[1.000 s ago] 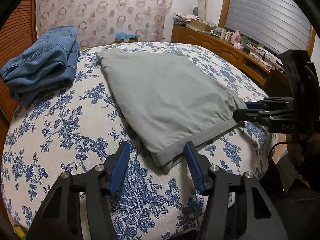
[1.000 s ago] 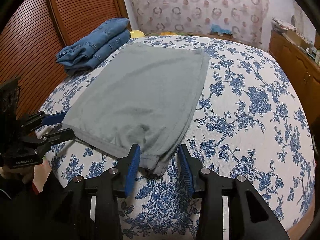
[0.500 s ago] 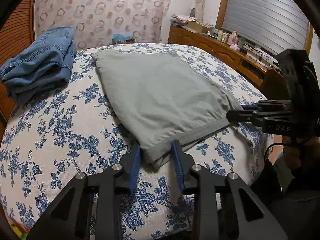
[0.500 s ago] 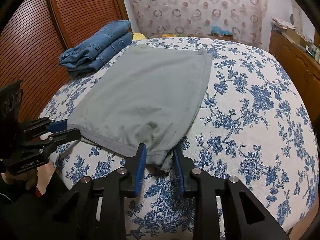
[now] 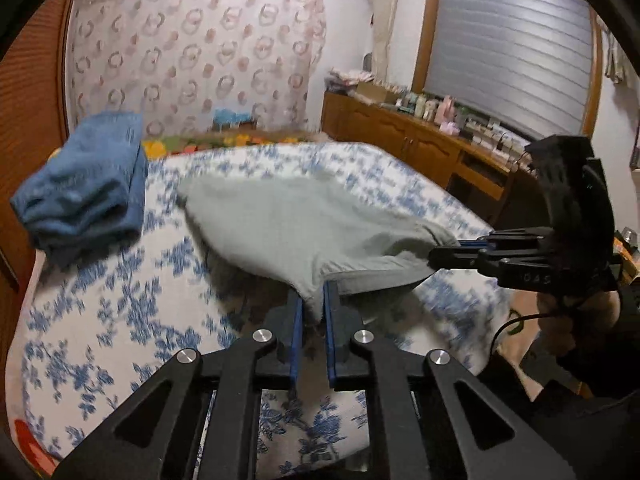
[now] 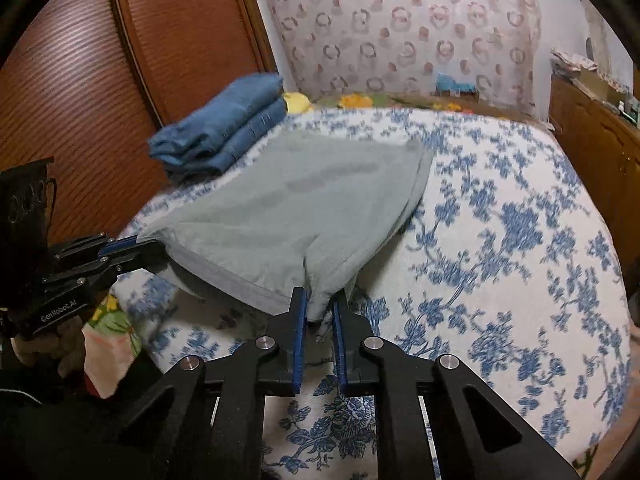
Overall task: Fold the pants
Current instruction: 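Lift the held edge and fold it over the pants with both tools, then open both tools to release the folded pants, then move both open tools to the edge of the folded pants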
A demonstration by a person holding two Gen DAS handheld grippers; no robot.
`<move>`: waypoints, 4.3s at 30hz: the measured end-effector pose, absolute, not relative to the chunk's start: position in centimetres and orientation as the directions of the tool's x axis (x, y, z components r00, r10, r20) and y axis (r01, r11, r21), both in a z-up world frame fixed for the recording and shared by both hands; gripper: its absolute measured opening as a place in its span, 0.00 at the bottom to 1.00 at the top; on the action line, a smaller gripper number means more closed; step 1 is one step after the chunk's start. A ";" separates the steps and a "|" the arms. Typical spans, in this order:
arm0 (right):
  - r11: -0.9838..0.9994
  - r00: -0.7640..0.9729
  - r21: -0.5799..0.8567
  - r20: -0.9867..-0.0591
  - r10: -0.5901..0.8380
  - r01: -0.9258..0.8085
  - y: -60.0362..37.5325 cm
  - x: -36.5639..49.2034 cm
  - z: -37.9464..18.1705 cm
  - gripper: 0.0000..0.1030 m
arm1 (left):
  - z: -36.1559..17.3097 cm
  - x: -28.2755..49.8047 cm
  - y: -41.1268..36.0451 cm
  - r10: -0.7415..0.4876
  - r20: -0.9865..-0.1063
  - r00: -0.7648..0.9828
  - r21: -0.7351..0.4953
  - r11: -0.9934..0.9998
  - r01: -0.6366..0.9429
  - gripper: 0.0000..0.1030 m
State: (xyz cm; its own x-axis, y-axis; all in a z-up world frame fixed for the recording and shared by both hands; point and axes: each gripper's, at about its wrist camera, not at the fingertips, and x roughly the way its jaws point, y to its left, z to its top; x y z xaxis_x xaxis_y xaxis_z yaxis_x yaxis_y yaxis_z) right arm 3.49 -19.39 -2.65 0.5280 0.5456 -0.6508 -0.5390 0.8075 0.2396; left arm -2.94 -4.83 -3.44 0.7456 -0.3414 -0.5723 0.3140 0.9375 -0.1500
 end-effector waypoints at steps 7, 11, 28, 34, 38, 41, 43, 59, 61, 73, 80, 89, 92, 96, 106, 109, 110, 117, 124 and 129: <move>0.787 0.556 0.243 -0.592 0.583 -0.567 -21.6 1.6 0.3 0.12 | -0.6 -4.2 -4.5 -0.362 -0.518 0.775 -0.140 0.930 0.340 0.10; 0.778 0.567 0.235 -0.568 0.596 -0.582 -22.1 0.5 1.6 0.12 | 0.6 -4.7 -4.4 -0.369 -0.497 0.786 -0.136 0.927 0.349 0.10; 0.799 0.587 0.183 -0.589 0.555 -0.573 -19.2 7.0 0.7 0.12 | 0.0 1.7 -3.5 -0.308 -0.528 0.792 -0.122 0.950 0.289 0.10; 0.811 0.589 0.167 -0.608 0.532 -0.560 -17.0 10.9 0.0 0.12 | -0.3 5.1 -3.2 -0.276 -0.548 0.790 -0.107 0.959 0.261 0.10; 0.818 0.586 0.167 -0.621 0.521 -0.550 -15.9 12.9 -0.5 0.12 | -1.0 6.3 -2.9 -0.262 -0.564 0.783 -0.103 0.963 0.248 0.10; 0.823 0.580 0.161 -0.636 0.508 -0.544 -15.1 13.9 -1.1 0.12 | -1.7 7.2 -2.9 -0.255 -0.578 0.776 -0.102 0.965 0.241 0.10; 0.827 0.574 0.158 -0.650 0.498 -0.539 -14.5 14.6 -1.6 0.12 | -2.1 7.7 -2.8 -0.250 -0.588 0.769 -0.103 0.966 0.235 0.10; 0.838 0.543 0.170 -0.692 0.476 -0.519 -13.0 17.6 -4.3 0.12 | -3.6 8.6 -2.1 -0.237 -0.618 0.749 -0.118 0.971 0.210 0.33; 0.838 0.543 0.172 -0.692 0.476 -0.517 -13.0 17.7 -4.4 0.12 | -3.6 8.3 -2.0 -0.226 -0.612 0.758 -0.113 0.973 0.200 0.41; 0.842 0.567 0.168 -0.669 0.479 -0.513 -13.0 18.1 -4.1 0.12 | -4.9 8.0 -1.5 -0.232 -0.642 0.731 -0.115 0.972 0.206 0.76; 0.861 0.595 0.156 -0.663 0.454 -0.484 -14.0 18.0 -3.7 0.30 | -6.8 9.9 -1.7 -0.175 -0.709 0.683 -0.057 0.980 0.192 0.76; 0.852 0.587 0.123 -0.675 0.447 -0.508 -16.2 16.0 -3.5 0.31 | -7.0 12.1 -0.6 -0.145 -0.711 0.689 -0.052 0.987 0.154 0.76; 0.849 0.572 0.127 -0.687 0.448 -0.512 -16.6 15.6 -3.8 0.31 | -7.2 12.9 -0.2 -0.125 -0.713 0.690 -0.047 0.990 0.131 0.76; 0.845 0.557 0.142 -0.693 0.457 -0.516 -17.0 14.9 -4.0 0.31 | -7.6 13.7 0.1 -0.105 -0.725 0.680 -0.038 0.993 0.113 0.76; 0.830 0.513 0.172 -0.715 0.476 -0.530 -18.9 12.7 -4.1 0.31 | -6.2 9.3 0.4 -0.159 -0.693 0.704 -0.085 0.987 0.139 0.72; 0.828 0.504 0.183 -0.717 0.482 -0.531 -19.8 11.7 -4.3 0.31 | -6.2 7.5 0.4 -0.187 -0.690 0.700 -0.104 0.982 0.161 0.70; 0.827 0.501 0.185 -0.718 0.483 -0.531 -20.0 11.4 -4.3 0.30 | -6.4 6.7 0.3 -0.201 -0.690 0.695 -0.114 0.979 0.170 0.68; 0.829 0.494 0.196 -0.723 0.483 -0.524 -20.7 10.8 -4.6 0.30 | -7.0 3.9 -0.5 -0.257 -0.690 0.677 -0.158 0.966 0.205 0.47; 0.827 0.487 0.203 -0.725 0.487 -0.524 -20.0 11.4 -5.1 0.30 | -8.0 3.3 -1.4 -0.274 -0.707 0.652 -0.171 0.961 0.218 0.38; 0.829 0.479 0.210 -0.732 0.485 -0.519 -19.7 12.0 -5.6 0.30 | -8.6 3.4 -1.5 -0.276 -0.716 0.641 -0.175 0.960 0.218 0.30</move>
State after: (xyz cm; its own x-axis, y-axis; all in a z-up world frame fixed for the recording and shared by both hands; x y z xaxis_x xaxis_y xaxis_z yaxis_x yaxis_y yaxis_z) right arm 12.04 -19.73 -5.59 0.4788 0.4851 -0.7317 -0.5186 0.8288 0.2101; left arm 3.43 -1.51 -8.64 0.6415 -0.2758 -0.7159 0.2180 0.9602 -0.1746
